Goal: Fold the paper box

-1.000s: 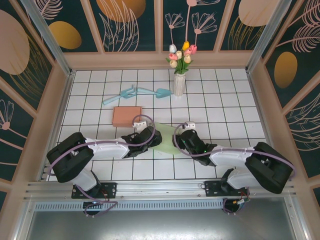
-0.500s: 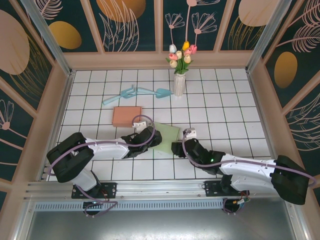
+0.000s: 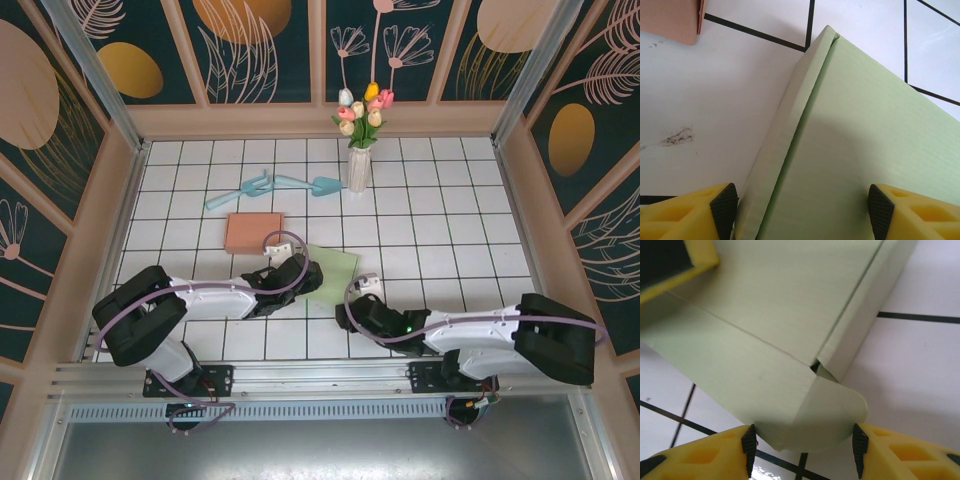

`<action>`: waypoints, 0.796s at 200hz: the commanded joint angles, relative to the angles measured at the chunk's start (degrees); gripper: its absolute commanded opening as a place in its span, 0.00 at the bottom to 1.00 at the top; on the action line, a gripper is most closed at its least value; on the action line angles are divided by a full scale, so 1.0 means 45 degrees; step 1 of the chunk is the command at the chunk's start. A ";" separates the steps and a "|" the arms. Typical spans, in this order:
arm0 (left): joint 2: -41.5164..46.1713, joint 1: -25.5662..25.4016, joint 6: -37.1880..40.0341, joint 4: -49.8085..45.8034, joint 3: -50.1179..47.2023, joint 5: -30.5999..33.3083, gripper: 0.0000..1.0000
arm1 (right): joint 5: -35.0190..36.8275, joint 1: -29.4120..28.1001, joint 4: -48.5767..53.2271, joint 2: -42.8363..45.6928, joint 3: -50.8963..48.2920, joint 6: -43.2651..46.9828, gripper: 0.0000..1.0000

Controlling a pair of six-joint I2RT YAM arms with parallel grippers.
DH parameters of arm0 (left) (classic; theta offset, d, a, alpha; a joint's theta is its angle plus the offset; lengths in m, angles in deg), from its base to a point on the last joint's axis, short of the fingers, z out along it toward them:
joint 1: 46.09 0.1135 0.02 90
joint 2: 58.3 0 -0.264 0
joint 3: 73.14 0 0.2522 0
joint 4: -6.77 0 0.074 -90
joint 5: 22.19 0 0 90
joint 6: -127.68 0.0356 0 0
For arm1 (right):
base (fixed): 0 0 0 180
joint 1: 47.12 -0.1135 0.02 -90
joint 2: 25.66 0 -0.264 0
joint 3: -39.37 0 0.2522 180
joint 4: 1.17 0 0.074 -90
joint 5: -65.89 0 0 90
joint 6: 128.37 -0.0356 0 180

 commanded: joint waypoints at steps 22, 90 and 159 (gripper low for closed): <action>0.0005 -0.0025 -0.0091 -0.0786 -0.0266 0.0317 0.71 | 0.0087 -0.0085 -0.1505 -0.0593 0.0233 -0.0202 0.49; -0.0084 -0.0022 -0.0044 -0.0694 -0.0273 0.0243 0.71 | -0.0181 -0.0087 -0.1952 -0.0546 0.0248 -0.0230 0.48; -0.0264 -0.0032 -0.0064 -0.0572 -0.0247 0.0171 0.70 | -0.0464 -0.0092 -0.2141 -0.0187 0.0311 0.0112 0.46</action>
